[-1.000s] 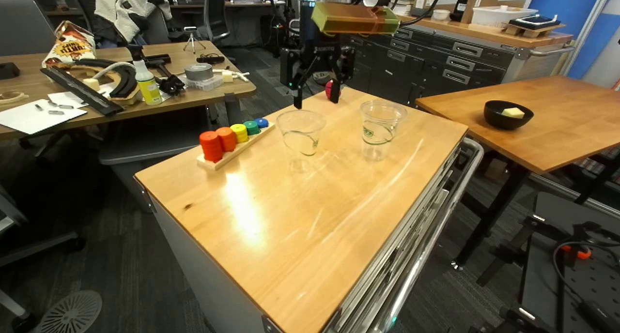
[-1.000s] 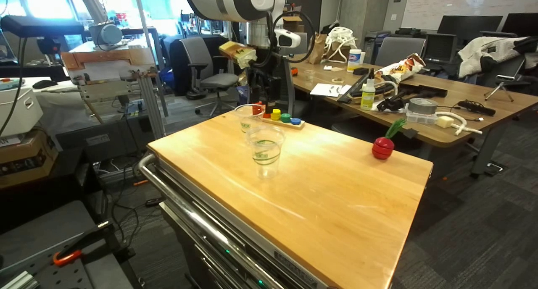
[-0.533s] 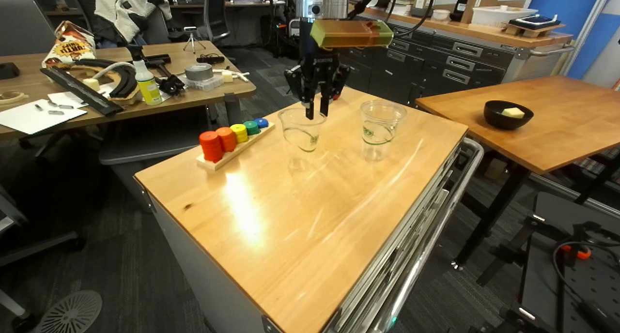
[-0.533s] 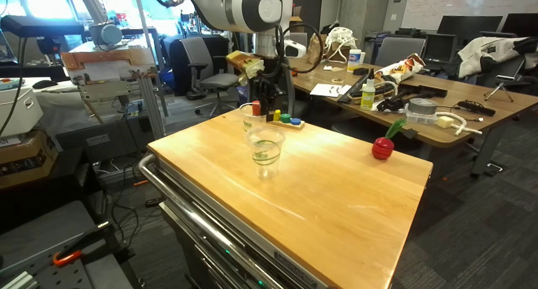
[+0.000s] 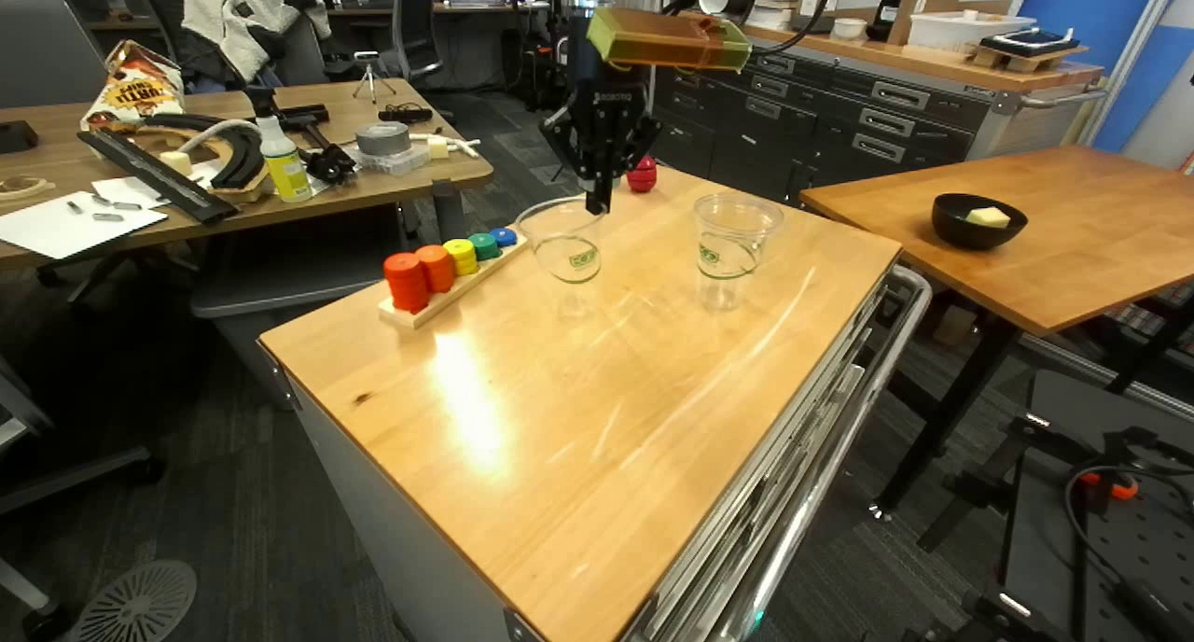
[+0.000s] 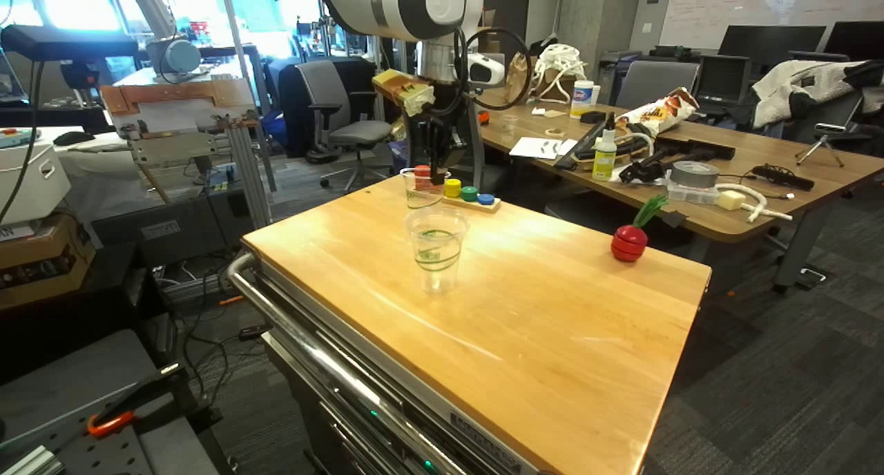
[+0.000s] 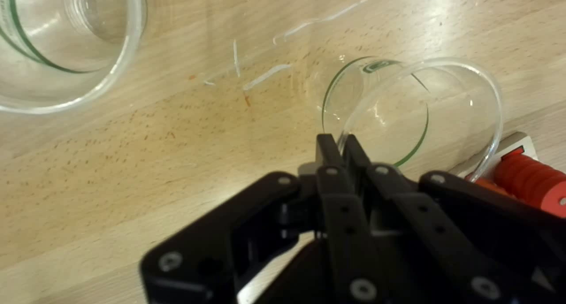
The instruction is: Stack the cups
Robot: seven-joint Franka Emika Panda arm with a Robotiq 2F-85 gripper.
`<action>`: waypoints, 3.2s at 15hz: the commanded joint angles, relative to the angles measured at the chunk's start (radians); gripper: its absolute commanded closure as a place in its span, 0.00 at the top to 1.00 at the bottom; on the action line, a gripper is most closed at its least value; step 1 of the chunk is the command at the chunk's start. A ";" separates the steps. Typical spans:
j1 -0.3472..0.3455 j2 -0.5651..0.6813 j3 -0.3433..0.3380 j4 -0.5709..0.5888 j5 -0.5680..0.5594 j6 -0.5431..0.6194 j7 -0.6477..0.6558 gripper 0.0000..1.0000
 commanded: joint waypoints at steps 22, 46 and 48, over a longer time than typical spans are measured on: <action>-0.121 -0.895 -0.006 -0.885 0.214 0.435 0.255 0.02; -0.259 -0.775 0.029 -0.737 0.046 0.267 0.489 0.02; -0.245 -0.744 0.013 -0.709 0.059 0.229 0.468 0.02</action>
